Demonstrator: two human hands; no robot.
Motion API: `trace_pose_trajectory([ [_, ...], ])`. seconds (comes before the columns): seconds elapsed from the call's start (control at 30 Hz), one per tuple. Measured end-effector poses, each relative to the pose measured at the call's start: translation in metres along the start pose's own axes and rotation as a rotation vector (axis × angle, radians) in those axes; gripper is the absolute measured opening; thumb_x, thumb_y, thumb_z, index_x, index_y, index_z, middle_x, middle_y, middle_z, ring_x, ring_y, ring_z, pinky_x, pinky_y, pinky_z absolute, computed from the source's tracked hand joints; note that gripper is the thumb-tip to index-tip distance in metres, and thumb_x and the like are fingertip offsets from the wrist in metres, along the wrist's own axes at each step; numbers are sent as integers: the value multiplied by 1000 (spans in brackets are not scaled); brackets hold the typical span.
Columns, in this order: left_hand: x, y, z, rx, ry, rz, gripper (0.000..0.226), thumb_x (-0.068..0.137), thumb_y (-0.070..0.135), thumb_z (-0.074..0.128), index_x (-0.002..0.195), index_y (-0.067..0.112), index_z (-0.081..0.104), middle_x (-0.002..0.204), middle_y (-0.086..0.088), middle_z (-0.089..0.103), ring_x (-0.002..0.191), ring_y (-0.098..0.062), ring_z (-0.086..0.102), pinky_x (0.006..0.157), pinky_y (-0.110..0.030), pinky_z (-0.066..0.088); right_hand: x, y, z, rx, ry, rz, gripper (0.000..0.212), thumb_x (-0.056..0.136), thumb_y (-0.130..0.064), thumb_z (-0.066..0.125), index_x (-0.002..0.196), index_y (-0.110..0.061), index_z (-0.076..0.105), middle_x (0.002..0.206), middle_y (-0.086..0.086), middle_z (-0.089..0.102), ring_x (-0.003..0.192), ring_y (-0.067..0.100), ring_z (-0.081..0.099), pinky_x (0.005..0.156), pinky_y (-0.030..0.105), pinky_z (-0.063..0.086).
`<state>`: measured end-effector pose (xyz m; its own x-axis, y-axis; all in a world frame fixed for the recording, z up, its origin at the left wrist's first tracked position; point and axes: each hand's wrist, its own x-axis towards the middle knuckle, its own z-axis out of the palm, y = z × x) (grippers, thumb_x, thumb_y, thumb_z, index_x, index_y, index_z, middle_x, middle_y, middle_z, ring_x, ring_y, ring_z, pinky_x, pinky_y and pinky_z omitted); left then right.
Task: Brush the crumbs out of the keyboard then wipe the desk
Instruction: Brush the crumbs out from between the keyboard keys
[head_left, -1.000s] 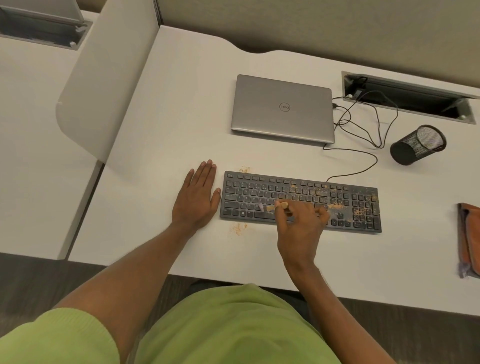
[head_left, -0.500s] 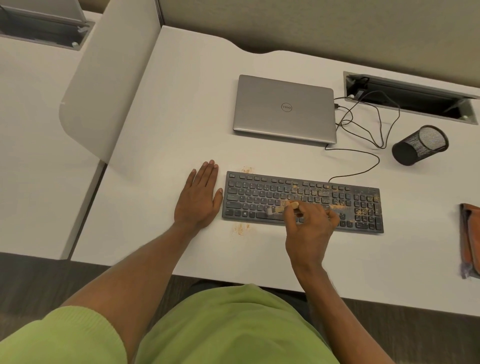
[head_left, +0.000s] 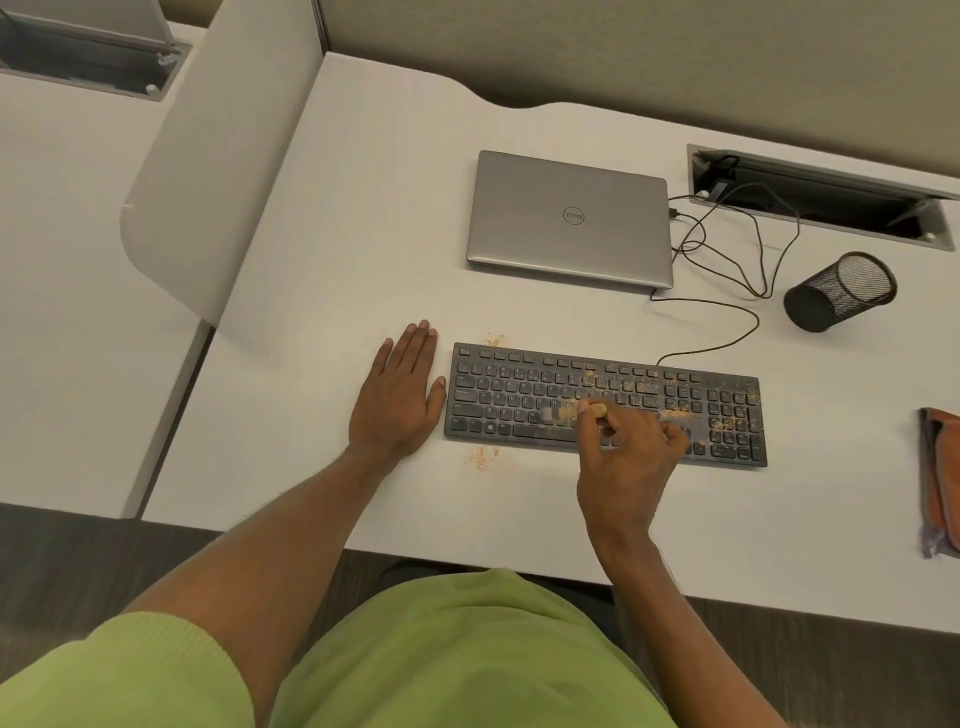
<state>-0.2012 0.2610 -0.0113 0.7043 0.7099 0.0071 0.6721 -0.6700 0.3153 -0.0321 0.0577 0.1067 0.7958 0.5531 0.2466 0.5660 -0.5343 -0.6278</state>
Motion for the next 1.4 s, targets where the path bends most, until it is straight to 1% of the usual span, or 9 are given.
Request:
trace_pose_trajectory([
  [0.1, 0, 0, 0, -2, 3, 2, 68, 111, 41, 27, 171, 12, 16, 179, -5, 15, 166, -16, 9, 135, -42, 10, 2, -1, 2, -11, -5, -15, 6, 98, -26, 72, 100, -23, 78, 80, -13, 62, 79, 12, 55, 98, 40, 30],
  [0.33, 0, -1, 0, 8, -4, -2, 69, 111, 42, 25, 171, 12, 14, 179, -4, 13, 166, -15, 8, 135, -42, 9, -6, 5, 0, -28, -51, -10, 9, 96, -21, 72, 88, -22, 75, 77, -10, 65, 76, 14, 57, 99, 35, 26],
  [0.47, 0, 0, 0, 8, -5, -6, 69, 111, 42, 25, 172, 13, 13, 179, -4, 13, 166, -15, 7, 135, -41, 8, -1, 2, -1, 5, -12, -11, 6, 99, -26, 70, 96, -24, 76, 80, -12, 65, 78, 12, 55, 99, 42, 31],
  [0.57, 0, 0, -1, 11, -14, -6, 69, 110, 43, 24, 172, 13, 12, 179, -3, 11, 166, -14, 6, 135, -41, 8, 0, 2, 1, 12, -32, -13, 8, 99, -27, 71, 103, -25, 77, 84, -14, 66, 82, 7, 52, 99, 40, 29],
  [0.7, 0, 0, -1, 17, -15, -5, 70, 110, 44, 23, 172, 13, 12, 179, -4, 11, 166, -15, 6, 135, -41, 8, -5, 8, -2, -33, -107, -22, 5, 98, -24, 71, 100, -25, 75, 88, -8, 71, 85, 17, 62, 104, 49, 30],
  [0.93, -1, 1, -2, 8, -12, 0, 69, 110, 42, 25, 171, 12, 14, 179, -4, 13, 166, -15, 7, 135, -42, 10, 5, -5, -7, 119, -188, -170, 21, 94, -6, 72, 99, -26, 73, 99, -18, 69, 98, 11, 56, 95, 38, 26],
  [1.1, 0, 1, -2, -1, -14, -3, 69, 110, 42, 26, 172, 12, 14, 179, -4, 13, 166, -15, 7, 135, -42, 9, 11, -4, -2, 26, -308, -200, 20, 94, -9, 73, 98, -29, 74, 97, -17, 70, 103, 12, 52, 94, 36, 21],
  [1.27, 0, 0, -2, 1, -16, -7, 69, 110, 42, 25, 172, 12, 14, 179, -4, 12, 166, -15, 6, 135, -42, 9, 15, 10, -16, -143, -213, -135, 21, 93, -8, 73, 99, -28, 74, 99, -13, 71, 107, 19, 53, 97, 43, 24],
  [1.4, 0, 1, -3, -1, -16, -9, 69, 110, 43, 25, 172, 12, 14, 179, -3, 12, 166, -14, 6, 135, -42, 9, 16, 3, -22, -30, -166, -138, 19, 93, -9, 73, 98, -27, 75, 96, -15, 71, 103, 15, 53, 97, 45, 25],
])
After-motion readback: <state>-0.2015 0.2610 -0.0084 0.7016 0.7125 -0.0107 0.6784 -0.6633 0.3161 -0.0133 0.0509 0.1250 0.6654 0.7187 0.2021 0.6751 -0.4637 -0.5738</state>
